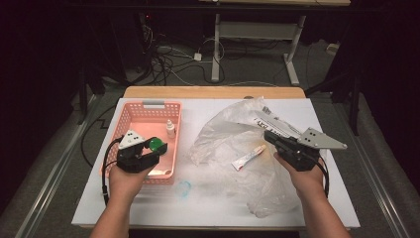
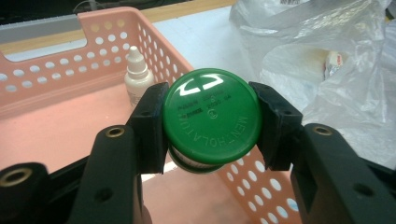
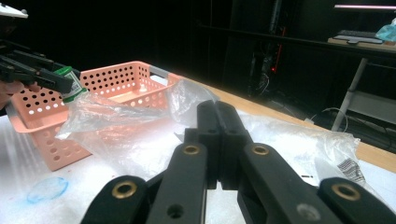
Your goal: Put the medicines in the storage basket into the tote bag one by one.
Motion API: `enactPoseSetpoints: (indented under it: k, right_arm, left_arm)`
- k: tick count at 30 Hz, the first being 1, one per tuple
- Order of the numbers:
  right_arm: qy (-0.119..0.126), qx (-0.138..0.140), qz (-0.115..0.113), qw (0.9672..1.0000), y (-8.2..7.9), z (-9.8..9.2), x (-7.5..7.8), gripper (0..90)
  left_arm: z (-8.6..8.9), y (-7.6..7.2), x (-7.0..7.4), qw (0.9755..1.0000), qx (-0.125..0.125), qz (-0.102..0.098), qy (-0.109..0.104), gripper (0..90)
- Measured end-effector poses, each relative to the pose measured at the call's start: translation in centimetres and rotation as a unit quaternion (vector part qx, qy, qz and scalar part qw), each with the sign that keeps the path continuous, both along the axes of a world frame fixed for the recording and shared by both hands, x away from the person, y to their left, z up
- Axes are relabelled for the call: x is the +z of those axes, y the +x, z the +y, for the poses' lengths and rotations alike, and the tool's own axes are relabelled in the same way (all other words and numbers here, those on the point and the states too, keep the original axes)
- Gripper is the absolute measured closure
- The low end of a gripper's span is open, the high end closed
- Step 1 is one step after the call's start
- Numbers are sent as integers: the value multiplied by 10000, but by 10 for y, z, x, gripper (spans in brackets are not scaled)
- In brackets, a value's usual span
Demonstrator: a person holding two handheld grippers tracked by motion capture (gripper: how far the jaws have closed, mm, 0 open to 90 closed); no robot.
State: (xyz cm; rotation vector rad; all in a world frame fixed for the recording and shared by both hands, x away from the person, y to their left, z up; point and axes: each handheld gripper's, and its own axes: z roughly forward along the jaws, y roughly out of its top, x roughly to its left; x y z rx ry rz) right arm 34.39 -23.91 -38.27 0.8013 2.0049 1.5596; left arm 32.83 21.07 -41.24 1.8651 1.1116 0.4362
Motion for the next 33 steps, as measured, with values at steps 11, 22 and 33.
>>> enactPoseSetpoints:
  k: [11, 22, 33]
  right_arm:
    - [-11, 26, -14, 10000, -1, 1, 1, 900]
    - [-13, 25, -10, 10000, -1, 2, 1, 900]
    - [-22, 37, -44, 10000, -2, 2, 2, 900]
  left_arm:
    - [-5, -8, 9, 9996, -167, -116, -204, 499]
    - [-18, -14, 15, 9982, -448, -178, -355, 499]
    - [-44, -20, 16, 9958, -802, -217, -381, 499]
